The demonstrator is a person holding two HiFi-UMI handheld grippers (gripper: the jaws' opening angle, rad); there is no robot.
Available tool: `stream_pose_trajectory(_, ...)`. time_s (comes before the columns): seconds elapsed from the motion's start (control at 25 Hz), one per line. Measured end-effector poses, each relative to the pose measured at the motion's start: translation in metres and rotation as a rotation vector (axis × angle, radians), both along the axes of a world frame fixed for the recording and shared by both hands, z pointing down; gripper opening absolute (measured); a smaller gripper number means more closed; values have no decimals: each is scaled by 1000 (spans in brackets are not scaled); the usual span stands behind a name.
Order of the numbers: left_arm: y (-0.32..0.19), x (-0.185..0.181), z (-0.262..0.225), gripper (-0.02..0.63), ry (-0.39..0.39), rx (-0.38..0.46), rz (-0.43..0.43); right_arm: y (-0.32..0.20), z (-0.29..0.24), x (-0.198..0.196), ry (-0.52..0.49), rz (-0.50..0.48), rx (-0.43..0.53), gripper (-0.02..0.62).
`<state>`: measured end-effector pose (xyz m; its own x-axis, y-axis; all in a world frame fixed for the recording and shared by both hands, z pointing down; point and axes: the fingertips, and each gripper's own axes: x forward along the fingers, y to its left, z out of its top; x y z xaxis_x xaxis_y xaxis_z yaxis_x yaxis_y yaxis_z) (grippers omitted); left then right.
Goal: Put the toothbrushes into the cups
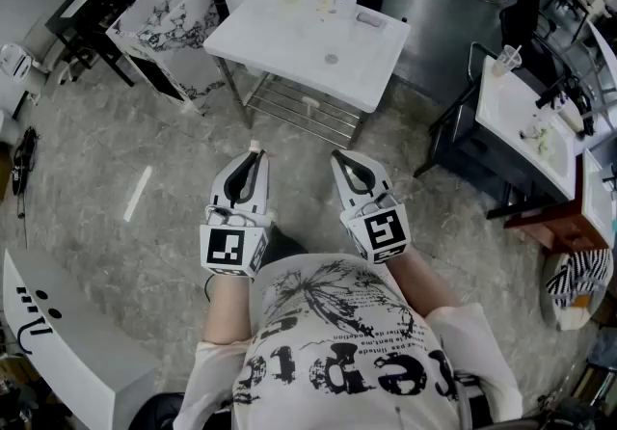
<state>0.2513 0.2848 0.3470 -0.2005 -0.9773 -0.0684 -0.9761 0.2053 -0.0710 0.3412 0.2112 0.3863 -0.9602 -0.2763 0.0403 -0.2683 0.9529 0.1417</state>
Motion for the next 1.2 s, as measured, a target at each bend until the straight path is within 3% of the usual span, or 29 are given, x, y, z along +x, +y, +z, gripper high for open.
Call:
stream_pose_trajectory(0.44, -10, -22, 10, 29, 10, -16, 11, -12, 13, -19, 21, 24, -28, -9)
stream_pose_trajectory(0.6, -17, -46, 8, 29, 27, -33, -1, -21, 15, -44, 7, 28, -45, -8)
stream_pose_trajectory(0.92, -46, -153, 7, 29, 25, -22, 4, -48, 16, -150, 13, 26, -49, -8)
stream_pose_trajectory(1.2, -85, -259, -11, 29, 27, -29, 66, -82, 0, -256, 11, 79, -52, -8)
